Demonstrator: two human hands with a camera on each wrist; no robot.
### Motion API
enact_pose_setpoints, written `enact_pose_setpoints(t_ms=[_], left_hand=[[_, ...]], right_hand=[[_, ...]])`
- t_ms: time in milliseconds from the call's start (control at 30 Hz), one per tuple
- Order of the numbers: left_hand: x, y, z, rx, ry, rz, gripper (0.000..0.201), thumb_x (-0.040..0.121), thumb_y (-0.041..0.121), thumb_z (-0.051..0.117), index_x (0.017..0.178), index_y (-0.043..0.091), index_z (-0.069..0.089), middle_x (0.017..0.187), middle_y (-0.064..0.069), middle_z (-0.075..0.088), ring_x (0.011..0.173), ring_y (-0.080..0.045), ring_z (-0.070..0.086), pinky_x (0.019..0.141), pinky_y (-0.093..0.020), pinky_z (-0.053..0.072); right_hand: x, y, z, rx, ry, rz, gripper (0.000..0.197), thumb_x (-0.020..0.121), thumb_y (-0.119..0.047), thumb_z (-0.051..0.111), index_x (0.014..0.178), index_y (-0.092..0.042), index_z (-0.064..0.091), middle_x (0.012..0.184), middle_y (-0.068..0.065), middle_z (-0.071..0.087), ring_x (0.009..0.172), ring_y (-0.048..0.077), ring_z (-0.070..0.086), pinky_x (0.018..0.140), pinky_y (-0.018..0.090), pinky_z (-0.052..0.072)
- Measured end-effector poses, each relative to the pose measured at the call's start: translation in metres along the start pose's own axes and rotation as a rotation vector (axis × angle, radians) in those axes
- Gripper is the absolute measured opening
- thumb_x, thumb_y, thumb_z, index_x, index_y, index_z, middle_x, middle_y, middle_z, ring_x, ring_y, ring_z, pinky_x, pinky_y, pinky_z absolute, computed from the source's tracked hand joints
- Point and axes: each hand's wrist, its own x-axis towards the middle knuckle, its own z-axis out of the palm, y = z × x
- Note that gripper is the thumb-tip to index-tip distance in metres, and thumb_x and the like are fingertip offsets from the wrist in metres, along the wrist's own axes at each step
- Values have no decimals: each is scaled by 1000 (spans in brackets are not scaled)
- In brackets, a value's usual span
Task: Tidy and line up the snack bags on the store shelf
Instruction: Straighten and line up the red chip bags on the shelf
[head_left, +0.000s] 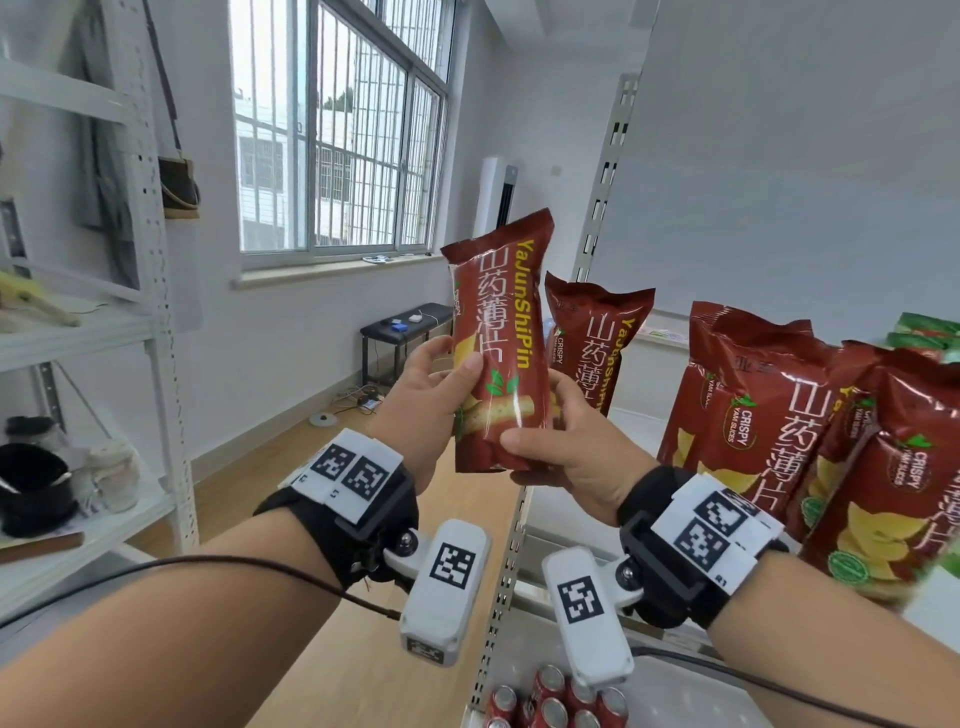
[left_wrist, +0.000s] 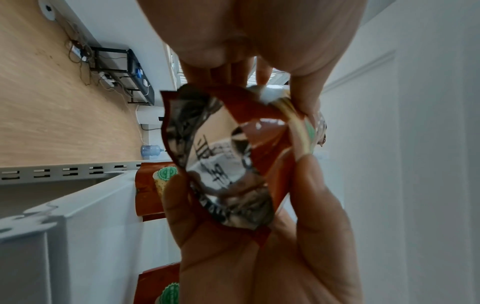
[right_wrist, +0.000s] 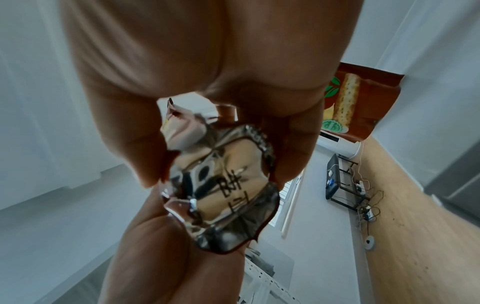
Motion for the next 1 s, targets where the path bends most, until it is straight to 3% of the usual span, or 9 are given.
enact_pose_setpoints(t_ms=[133,233,333,367,467,567,733,900,1000], left_hand=[[1,-4,3,130,39,-10,33,95,35,50,126,25,45,106,-2,64,82,-9,70,61,-22,54],[1,-4,4,244,80,8,25,98,36,45,122,29,46,108,-3,60,92,-17,65,75,-35,55],[-6,0,5,147,-16,-63,39,88,49,53,121,28,48,106,-2,67,83,-14,71,61,-30,56],[-7,1,5,132,-49,-87,51,80,52,58,124,27,47,106,-1,68,82,-13,72,59,-27,56],[-8,-1,5,154,-78,-112,59,81,38,66,132,24,42,108,-2,69,83,-12,72,57,-25,55],[-7,0,5,101,-53,-135,46,90,27,60,133,22,44,104,-3,70,80,-15,72,57,-29,55],[-6,4,10,32,-45,-202,40,97,28,47,137,24,44,122,-15,62,96,-29,64,64,-38,54],[-4,3,11,72,-99,-205,41,94,43,50,131,26,49,119,-12,64,101,-25,66,77,-44,57],[-3,1,7,69,-114,-182,33,91,31,57,123,29,52,112,-3,69,97,-24,68,78,-42,56]], right_hand=[[-2,-1,-1,-50,21,-49,69,66,-18,80,114,-45,40,108,5,64,97,22,64,77,38,52],[-2,-1,1,-82,62,-88,69,60,-27,84,109,-49,41,110,5,64,102,23,64,82,41,52],[-1,-1,2,-72,84,-120,59,66,-25,80,110,-43,45,101,-2,66,91,9,67,65,19,53],[-2,-1,2,-65,67,-123,57,70,-23,79,113,-40,46,99,-3,67,87,7,68,63,19,53],[-6,0,1,-88,4,-108,71,66,-25,77,126,-43,42,105,2,69,100,24,66,80,45,53],[-7,1,-4,-41,-57,-142,78,64,-11,75,127,-42,41,100,0,72,94,17,68,72,27,54],[-3,3,-9,-125,15,-183,76,75,9,70,126,-40,41,104,4,67,89,7,66,64,14,50],[0,3,-9,-239,44,-227,81,70,-2,77,123,-49,39,116,-1,60,106,8,59,78,20,53],[1,3,-10,-174,-36,-178,73,64,-10,69,121,-45,40,115,2,59,102,11,62,80,23,54]])
